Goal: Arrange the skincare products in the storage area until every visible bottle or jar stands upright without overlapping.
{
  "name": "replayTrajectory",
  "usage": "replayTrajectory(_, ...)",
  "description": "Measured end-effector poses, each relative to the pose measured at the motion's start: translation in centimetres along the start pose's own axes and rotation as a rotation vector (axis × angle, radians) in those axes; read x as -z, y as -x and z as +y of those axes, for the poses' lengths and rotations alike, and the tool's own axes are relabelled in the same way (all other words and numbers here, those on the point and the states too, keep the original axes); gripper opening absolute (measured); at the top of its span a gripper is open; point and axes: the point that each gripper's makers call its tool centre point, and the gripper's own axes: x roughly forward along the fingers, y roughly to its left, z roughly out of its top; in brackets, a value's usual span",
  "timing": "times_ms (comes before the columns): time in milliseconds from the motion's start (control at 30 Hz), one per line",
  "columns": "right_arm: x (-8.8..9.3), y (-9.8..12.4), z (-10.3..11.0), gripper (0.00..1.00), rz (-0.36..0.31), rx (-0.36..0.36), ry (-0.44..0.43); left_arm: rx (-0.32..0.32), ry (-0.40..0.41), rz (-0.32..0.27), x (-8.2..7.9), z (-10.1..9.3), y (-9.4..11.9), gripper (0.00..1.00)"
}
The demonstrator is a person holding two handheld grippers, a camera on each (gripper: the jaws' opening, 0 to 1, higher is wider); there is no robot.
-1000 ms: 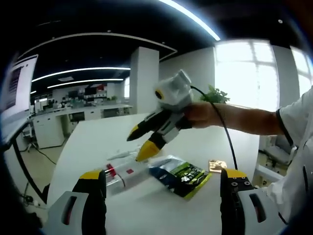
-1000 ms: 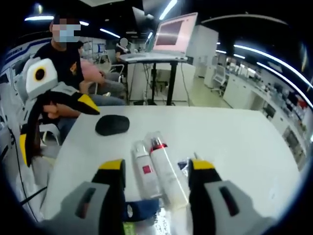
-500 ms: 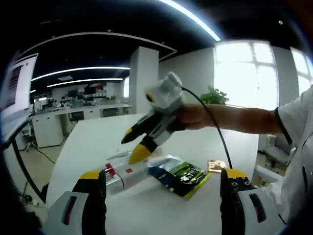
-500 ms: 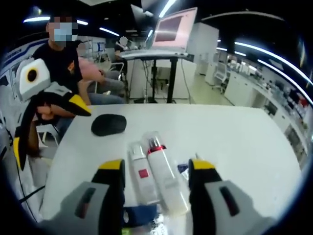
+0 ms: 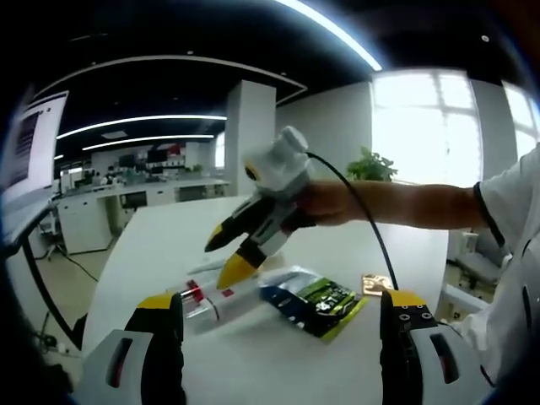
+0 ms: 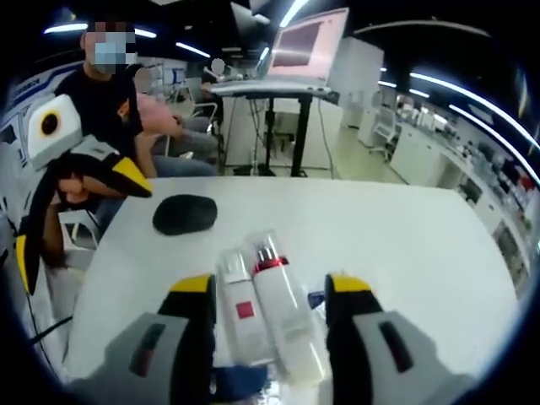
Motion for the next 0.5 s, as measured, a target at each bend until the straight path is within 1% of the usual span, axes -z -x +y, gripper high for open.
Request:
replayTrajectory(300, -0.5, -1.0, -0.5, 0.53, -0.002, -0.004, 0.013, -0.014, 0.002, -0.001, 0.0, 0.6, 0.2, 0.99)
replayTrajectory(500, -0.2, -2.0, 0.0, 0.52, 0.004, -0.020, 0.020, -0.013, 0.005, 0.003, 0.1, 0.7, 0.1, 0.99)
